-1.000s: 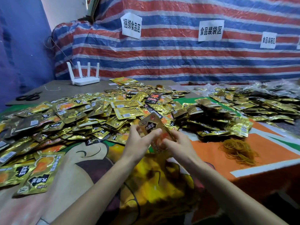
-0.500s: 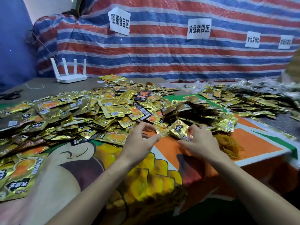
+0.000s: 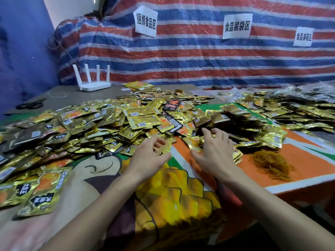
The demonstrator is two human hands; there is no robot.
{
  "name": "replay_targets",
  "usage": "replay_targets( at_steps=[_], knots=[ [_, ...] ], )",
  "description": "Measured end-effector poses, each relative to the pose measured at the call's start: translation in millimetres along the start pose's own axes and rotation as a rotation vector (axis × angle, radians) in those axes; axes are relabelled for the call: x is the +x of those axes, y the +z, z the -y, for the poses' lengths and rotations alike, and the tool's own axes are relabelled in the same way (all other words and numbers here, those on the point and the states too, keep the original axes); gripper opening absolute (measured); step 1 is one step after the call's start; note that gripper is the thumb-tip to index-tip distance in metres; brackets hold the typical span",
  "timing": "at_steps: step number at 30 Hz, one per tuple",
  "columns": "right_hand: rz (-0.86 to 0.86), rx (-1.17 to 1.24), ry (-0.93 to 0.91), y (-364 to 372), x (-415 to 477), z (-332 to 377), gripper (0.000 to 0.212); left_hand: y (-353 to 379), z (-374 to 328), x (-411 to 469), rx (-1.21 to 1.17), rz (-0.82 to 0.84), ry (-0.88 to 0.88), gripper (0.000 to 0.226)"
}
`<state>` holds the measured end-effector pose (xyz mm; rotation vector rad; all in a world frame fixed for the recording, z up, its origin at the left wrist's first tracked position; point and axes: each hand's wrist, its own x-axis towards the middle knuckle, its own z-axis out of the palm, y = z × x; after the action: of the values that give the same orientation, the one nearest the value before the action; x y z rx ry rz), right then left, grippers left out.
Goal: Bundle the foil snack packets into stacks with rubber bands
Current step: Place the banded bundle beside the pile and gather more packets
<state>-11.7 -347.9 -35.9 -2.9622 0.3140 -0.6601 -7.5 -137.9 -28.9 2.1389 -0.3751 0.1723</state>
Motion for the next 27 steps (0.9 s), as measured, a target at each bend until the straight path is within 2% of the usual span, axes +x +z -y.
replay_targets(
  at_steps=[2,4,7,9,11,15,18,22,25,27],
  knots=[
    [0.04,0.09,-0.09,3,8,14,0.085,-3,5,6,0.199,0.036,0.001,0.044],
    [0.112,0.179,-0.147,8,21,26,0.085,-3,11,10,0.387,0.08,-0.077,0.063],
    [0.195,0.259,-0.147,16,47,43,0.086,9,16,15,0.588,0.115,-0.257,0.099],
    [0.224,0.286,-0.139,25,66,54,0.089,21,15,19,0.693,0.103,-0.311,0.111],
    [0.219,0.315,-0.124,36,83,64,0.089,29,13,26,0.756,0.09,-0.322,0.111],
    [0.208,0.297,-0.093,58,115,80,0.078,32,14,44,0.82,0.123,-0.277,0.087],
    [0.24,0.263,-0.044,68,133,86,0.079,24,18,52,0.818,0.107,-0.248,0.075],
    [0.252,0.214,0.031,76,148,93,0.093,0,26,72,0.825,-0.062,-0.215,0.075],
    [0.256,0.285,0.107,75,155,96,0.101,-18,35,98,0.922,-0.169,-0.05,0.073],
    [0.298,0.374,0.14,72,159,97,0.083,-27,39,120,0.916,-0.121,0.024,0.086]
  ],
)
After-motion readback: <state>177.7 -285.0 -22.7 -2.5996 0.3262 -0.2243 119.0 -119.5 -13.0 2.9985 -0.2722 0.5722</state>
